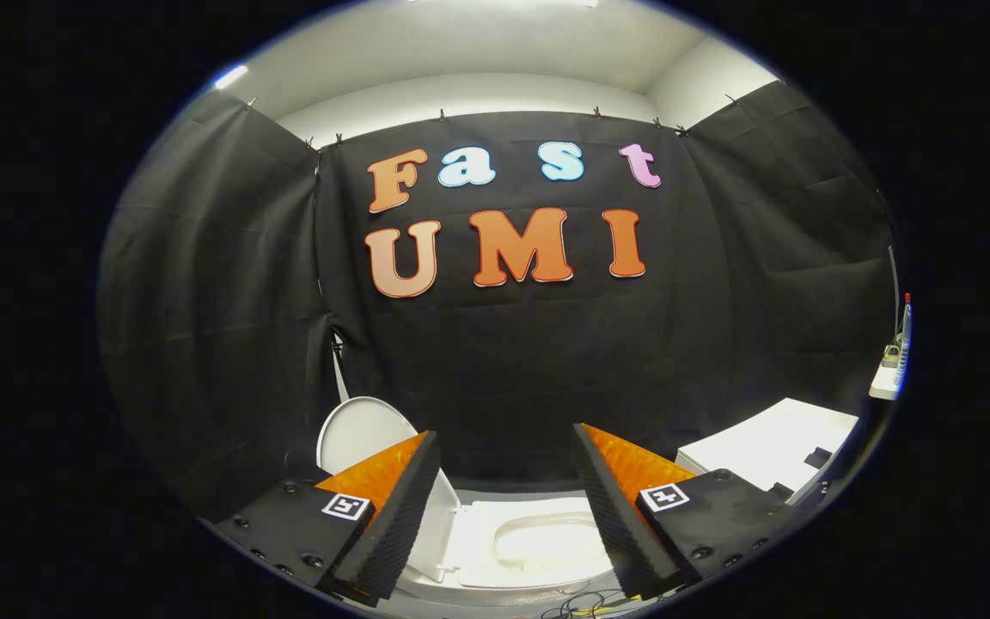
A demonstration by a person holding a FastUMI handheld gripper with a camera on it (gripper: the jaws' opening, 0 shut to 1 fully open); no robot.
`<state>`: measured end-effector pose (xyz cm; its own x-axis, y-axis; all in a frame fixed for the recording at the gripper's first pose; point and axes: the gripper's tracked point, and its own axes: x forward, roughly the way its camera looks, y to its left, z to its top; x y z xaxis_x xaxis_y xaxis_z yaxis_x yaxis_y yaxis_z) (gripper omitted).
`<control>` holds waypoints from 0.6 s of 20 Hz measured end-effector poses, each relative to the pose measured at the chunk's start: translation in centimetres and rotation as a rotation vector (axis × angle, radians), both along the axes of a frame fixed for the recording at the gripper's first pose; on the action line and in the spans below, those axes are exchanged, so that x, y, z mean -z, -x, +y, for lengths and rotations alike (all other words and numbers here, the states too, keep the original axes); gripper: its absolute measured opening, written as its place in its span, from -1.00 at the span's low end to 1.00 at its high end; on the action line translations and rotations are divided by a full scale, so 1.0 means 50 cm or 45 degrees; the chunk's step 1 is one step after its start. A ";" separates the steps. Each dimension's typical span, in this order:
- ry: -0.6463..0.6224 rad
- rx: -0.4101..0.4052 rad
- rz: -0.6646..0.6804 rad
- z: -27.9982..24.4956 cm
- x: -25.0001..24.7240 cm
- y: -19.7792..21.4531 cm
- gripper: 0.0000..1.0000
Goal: Open the toilet lid.
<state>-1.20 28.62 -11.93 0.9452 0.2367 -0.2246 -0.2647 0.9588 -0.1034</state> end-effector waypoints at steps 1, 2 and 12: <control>0.002 0.000 0.001 0.000 0.000 -0.001 0.97; 0.003 0.001 0.000 0.000 0.001 -0.001 0.97; 0.010 0.001 -0.003 0.001 -0.001 0.005 0.97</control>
